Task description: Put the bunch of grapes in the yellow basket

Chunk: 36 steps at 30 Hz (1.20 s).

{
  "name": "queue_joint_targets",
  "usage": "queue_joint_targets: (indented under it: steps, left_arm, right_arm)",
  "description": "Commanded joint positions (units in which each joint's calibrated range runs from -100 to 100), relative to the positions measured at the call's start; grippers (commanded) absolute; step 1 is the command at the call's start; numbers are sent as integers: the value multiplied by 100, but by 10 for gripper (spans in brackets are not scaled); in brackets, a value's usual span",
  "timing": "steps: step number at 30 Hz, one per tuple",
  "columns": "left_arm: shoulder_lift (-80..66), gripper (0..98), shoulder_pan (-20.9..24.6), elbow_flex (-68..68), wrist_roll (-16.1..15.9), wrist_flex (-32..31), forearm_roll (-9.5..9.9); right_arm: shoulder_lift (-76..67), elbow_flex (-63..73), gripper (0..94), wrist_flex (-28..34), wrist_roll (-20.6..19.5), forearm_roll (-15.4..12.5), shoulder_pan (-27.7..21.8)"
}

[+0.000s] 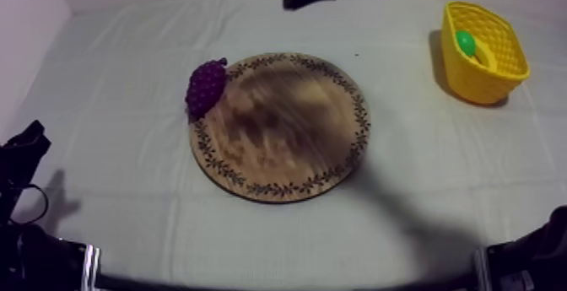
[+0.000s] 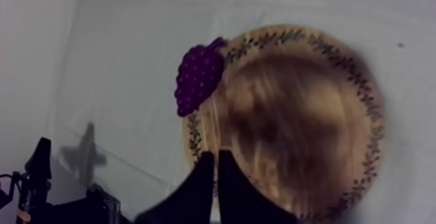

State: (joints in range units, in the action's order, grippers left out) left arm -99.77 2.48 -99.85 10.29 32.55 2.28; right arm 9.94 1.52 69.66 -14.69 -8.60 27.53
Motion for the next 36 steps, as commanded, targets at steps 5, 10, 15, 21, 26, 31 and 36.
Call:
queue_joint_targets:
  steps: [5, 10, 15, 21, 26, 31, 36]
  left_arm:
    - [3, 0, 1, -4, -1, 3, -1]
    - [3, 0, 1, -4, -1, 3, -1]
    - [3, 0, 1, -4, -1, 3, -1]
    - [3, 0, 1, -4, -1, 3, -1]
    - [3, 0, 1, -4, -1, 3, -1]
    - [3, 0, 1, -4, -1, 3, -1]
    - [3, 0, 1, -4, -1, 3, -1]
  right_arm:
    - [979, 375, 3, 110, -162, -142, 211]
    - [1594, 807, 26, 149, -224, -237, 278]
    - [2187, 1463, 103, 283, -289, -266, 309]
    - [2816, 2465, 293, 524, -430, -256, 311]
    - [3334, 3418, 594, 1003, -521, -297, 306]
    - [3833, 4134, 770, 1503, -582, -324, 300]
    - [4185, 4447, 812, 1632, -627, -324, 324]
